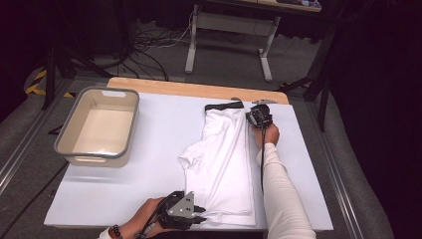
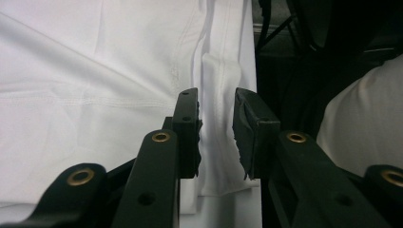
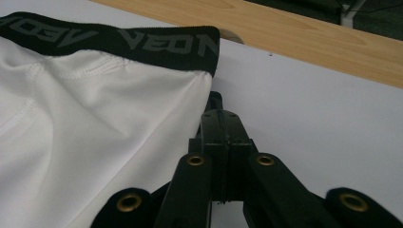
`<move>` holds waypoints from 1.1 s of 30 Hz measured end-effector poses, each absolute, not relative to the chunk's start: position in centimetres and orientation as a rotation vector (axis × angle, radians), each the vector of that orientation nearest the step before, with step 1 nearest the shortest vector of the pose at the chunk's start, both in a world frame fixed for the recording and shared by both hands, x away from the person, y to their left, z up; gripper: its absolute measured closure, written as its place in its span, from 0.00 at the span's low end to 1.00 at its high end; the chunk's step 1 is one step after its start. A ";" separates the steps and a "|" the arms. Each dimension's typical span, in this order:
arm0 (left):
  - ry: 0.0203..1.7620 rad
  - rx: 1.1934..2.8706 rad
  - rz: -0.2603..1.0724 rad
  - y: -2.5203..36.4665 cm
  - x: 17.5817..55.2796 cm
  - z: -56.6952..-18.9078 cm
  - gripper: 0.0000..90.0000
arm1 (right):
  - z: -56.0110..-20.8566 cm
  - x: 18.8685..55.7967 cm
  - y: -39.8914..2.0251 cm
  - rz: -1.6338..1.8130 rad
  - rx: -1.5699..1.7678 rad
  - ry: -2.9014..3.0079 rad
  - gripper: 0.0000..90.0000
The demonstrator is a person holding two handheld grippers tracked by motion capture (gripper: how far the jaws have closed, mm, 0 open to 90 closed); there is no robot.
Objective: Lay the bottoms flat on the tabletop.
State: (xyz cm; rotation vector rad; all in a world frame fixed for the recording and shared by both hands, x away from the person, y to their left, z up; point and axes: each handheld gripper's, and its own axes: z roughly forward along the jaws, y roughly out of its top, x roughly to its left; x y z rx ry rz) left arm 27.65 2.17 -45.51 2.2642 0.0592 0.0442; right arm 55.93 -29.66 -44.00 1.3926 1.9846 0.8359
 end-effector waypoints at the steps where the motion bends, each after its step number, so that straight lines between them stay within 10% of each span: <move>1: 0.053 2.272 0.049 2.2 27.7 -45.6 0.81 | -43.9 55.7 -29.7 0.816 1.399 1.951 0.81; 8: 0.057 2.292 0.064 2.1 27.7 -45.8 0.75 | -42.0 53.2 -30.4 0.860 1.385 1.961 0.71; 23: 0.198 2.188 0.163 4.2 28.5 -44.2 0.51 | -43.0 34.5 -29.1 1.014 1.041 2.264 0.61; 33: 0.157 2.359 0.163 3.0 28.3 -46.0 0.59 | -44.3 27.3 -28.6 1.021 0.975 2.381 0.64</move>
